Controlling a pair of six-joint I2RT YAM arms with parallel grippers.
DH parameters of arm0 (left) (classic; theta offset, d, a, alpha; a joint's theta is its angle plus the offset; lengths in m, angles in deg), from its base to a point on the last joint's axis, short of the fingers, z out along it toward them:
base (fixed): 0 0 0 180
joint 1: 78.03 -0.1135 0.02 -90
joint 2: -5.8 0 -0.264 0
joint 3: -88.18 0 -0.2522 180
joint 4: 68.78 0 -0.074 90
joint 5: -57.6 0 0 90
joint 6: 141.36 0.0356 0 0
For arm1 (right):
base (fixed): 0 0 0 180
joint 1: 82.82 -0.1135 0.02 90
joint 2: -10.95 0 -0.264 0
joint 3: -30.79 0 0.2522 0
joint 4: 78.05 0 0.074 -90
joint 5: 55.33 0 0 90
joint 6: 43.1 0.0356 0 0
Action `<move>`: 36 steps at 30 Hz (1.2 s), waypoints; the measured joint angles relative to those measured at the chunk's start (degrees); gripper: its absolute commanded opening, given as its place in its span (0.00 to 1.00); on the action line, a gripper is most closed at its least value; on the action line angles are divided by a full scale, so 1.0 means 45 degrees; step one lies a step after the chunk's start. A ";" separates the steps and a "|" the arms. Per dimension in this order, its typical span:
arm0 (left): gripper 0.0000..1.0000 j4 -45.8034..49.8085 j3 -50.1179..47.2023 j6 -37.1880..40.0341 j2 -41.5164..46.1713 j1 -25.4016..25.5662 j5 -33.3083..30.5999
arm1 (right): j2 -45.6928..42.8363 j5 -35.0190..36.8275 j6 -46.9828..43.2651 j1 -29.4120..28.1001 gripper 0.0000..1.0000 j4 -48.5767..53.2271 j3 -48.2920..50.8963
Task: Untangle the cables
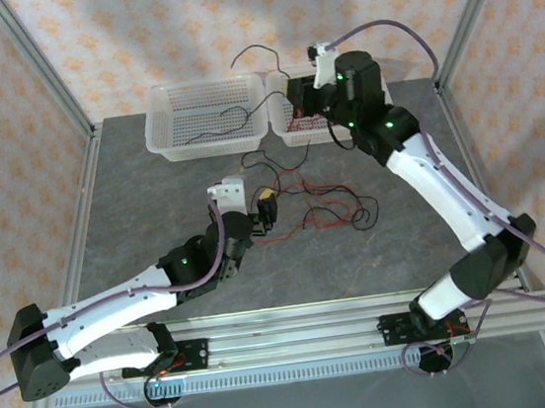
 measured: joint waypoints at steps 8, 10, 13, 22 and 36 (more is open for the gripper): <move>0.99 0.1302 -0.0146 -0.1379 0.0937 -0.0053 -0.0243 | 0.2574 -0.0073 -0.1583 -0.0384 0.00 -0.2064 -0.1117; 0.99 0.1598 -0.0146 -0.1695 0.1059 -0.0087 -0.0330 | 0.3269 -0.0049 -0.1807 -0.0452 0.00 -0.2463 -0.1569; 0.99 0.2011 -0.0146 -0.2229 0.1214 -0.0107 -0.0539 | 0.4425 0.0087 -0.2059 -0.0525 0.00 -0.2968 -0.2380; 0.99 0.2191 -0.0170 -0.2934 0.2171 -0.0539 -0.0418 | 0.8587 0.1103 -0.2288 -0.0651 0.00 -0.3381 -0.5625; 0.97 0.2477 -0.0180 -0.3245 0.2307 -0.1336 0.0476 | 1.3182 0.1472 -0.1331 -0.0651 0.31 -0.1613 -0.8952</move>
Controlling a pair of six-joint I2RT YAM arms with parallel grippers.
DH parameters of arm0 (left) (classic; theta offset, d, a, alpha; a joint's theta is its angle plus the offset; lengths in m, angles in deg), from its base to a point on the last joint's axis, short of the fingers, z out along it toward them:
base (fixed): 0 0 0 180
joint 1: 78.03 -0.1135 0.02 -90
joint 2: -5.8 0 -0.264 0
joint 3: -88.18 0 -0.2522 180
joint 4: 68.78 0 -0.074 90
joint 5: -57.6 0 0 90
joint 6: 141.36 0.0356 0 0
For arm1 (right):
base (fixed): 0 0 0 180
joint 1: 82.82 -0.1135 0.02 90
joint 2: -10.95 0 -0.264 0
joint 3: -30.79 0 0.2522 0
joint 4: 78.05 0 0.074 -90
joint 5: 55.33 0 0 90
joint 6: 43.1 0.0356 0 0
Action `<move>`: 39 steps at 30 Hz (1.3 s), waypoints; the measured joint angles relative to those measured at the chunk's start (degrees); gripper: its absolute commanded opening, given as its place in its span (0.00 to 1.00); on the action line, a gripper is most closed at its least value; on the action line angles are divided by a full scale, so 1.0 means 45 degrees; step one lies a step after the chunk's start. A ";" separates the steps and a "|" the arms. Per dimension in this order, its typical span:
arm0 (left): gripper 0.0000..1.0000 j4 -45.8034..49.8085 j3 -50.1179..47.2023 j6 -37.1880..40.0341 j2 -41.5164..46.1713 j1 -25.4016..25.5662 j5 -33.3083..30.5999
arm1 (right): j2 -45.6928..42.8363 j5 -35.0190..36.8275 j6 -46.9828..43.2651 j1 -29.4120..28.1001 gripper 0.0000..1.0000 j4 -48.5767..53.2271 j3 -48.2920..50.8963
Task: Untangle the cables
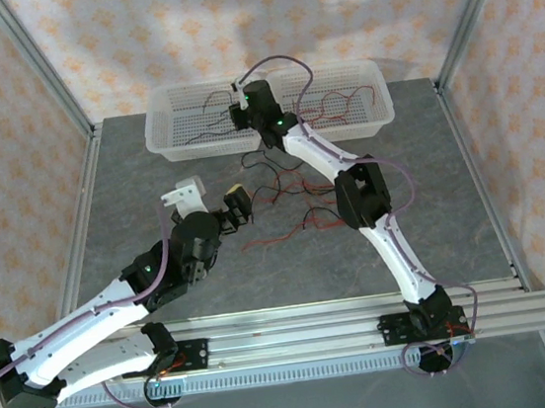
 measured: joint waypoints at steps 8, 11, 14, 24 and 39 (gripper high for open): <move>0.90 0.0243 0.0015 -0.0024 -0.0466 -0.0223 0.0369 | 0.0253 0.0175 0.0345 0.0000 0.52 0.0758 -0.0049; 0.88 0.0369 0.0049 -0.0083 -0.0636 -0.0359 0.0534 | 0.0228 0.0296 0.0355 0.0000 0.52 0.0967 -0.0049; 0.85 0.0602 0.0160 -0.0117 -0.0903 -0.0520 0.0748 | 0.0151 0.0403 0.0389 0.0000 0.52 0.1263 -0.0049; 0.80 0.1379 0.0729 -0.0301 -0.2642 -0.1783 0.2788 | -0.1651 0.0913 0.1171 0.0005 0.50 0.2929 0.0223; 0.69 0.1860 0.1753 0.0923 -0.7091 -0.3502 0.6028 | -0.8417 0.0894 0.2453 0.0000 0.48 0.3521 0.6455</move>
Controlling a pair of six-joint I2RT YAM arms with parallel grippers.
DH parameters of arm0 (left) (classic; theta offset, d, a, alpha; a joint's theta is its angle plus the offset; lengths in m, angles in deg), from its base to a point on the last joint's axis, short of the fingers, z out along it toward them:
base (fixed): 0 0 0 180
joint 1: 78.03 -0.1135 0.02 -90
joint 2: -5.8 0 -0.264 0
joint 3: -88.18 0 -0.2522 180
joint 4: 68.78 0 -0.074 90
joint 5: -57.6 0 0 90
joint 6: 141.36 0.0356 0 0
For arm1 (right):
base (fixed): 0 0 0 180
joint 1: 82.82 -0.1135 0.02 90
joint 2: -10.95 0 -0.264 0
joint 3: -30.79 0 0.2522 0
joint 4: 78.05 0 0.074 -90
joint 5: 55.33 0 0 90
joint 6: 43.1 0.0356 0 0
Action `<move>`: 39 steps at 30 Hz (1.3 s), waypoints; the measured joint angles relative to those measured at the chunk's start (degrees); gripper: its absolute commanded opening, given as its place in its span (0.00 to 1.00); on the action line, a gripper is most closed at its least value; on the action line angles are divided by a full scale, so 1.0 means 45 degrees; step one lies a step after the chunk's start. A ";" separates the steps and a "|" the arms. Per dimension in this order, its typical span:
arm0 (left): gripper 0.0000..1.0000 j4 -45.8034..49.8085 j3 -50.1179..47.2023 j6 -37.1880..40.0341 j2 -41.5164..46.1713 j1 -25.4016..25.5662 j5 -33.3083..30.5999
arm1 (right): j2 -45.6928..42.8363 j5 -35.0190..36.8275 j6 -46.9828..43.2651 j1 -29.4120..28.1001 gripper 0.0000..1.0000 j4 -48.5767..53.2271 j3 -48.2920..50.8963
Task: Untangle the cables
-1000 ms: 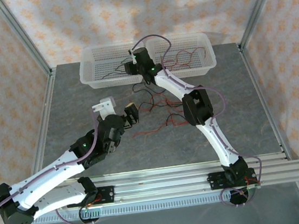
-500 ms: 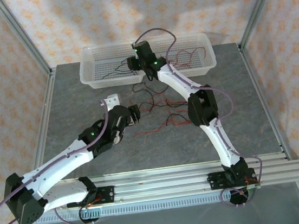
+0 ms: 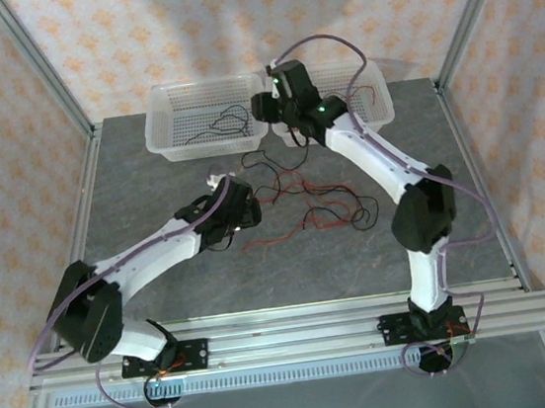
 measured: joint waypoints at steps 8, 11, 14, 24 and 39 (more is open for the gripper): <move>0.59 -0.0010 0.1375 0.1161 -0.2633 -0.0301 0.0068 | -0.4027 0.0369 0.0335 0.0005 0.47 -0.0510 0.4964; 0.57 -0.0112 0.2093 0.1569 -0.3638 -0.0525 0.0019 | -0.5425 0.0568 0.0481 0.0005 0.47 -0.0729 0.6173; 0.55 -0.0209 0.2851 0.1909 -0.4537 -0.0607 -0.0117 | -0.6640 0.0801 0.0661 0.0005 0.47 -0.0845 0.7087; 0.54 -0.0291 0.4750 0.3109 -0.6543 -0.0597 -0.1404 | -0.8641 0.1423 0.1107 0.0005 0.47 -0.0884 0.8621; 0.39 -0.0665 0.5717 0.4493 -0.7427 -0.0597 -0.2040 | -1.0044 0.1642 0.1613 0.0005 0.46 -0.0772 0.9753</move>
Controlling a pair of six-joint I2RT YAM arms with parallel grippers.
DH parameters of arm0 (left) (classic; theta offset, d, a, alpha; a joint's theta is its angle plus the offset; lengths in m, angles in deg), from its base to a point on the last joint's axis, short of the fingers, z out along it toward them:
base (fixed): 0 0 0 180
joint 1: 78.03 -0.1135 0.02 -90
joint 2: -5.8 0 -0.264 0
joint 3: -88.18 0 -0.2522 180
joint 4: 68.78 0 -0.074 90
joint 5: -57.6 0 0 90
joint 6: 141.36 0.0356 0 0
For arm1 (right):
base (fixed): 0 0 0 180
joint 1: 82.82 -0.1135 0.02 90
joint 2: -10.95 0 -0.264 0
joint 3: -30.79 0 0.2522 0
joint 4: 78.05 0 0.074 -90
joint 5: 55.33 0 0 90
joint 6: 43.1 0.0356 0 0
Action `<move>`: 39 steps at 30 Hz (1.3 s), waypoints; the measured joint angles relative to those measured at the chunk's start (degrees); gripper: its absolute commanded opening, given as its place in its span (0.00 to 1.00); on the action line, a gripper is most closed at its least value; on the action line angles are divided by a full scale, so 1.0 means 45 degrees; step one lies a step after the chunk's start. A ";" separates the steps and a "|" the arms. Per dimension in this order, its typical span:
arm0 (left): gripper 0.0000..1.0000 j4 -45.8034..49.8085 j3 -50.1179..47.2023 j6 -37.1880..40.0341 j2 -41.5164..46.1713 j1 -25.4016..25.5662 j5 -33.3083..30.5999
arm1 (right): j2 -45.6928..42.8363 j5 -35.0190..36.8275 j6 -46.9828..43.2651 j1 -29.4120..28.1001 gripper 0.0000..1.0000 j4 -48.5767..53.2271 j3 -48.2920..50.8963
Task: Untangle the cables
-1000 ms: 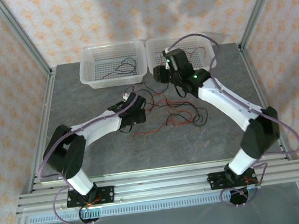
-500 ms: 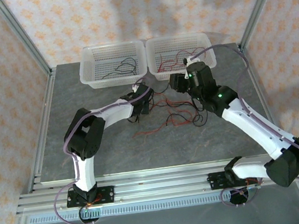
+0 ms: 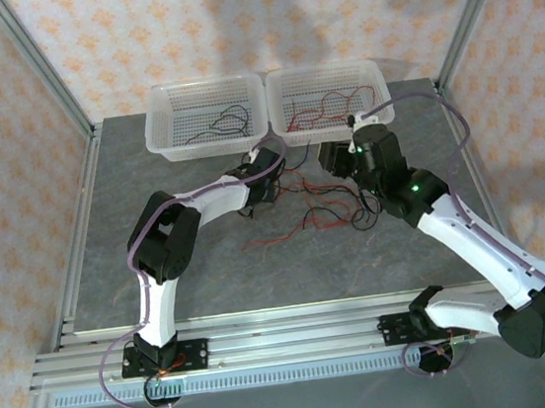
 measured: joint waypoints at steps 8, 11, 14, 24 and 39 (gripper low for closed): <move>0.06 -0.0539 -0.0005 0.0345 0.0000 0.0000 0.0049 | -0.0695 -0.0058 0.0427 0.0000 0.44 -0.0015 0.0855; 0.00 -0.0733 -0.0010 0.0529 0.0000 0.0000 0.0034 | -0.1025 -0.0204 0.0656 0.0000 0.44 -0.0058 0.1239; 0.00 -0.0908 -0.0063 0.0544 0.0034 0.0005 0.0039 | -0.1277 -0.0321 0.0957 0.0000 0.42 -0.0180 0.1690; 0.00 -0.0879 -0.0432 0.0505 0.2681 0.0923 -0.0398 | -0.1044 -0.1054 0.2637 0.0389 0.41 -0.2089 0.3915; 0.00 0.0699 0.0087 -0.0063 0.4415 0.3186 -0.1010 | 0.2914 -0.3823 0.7344 0.1506 0.48 -0.7533 0.5095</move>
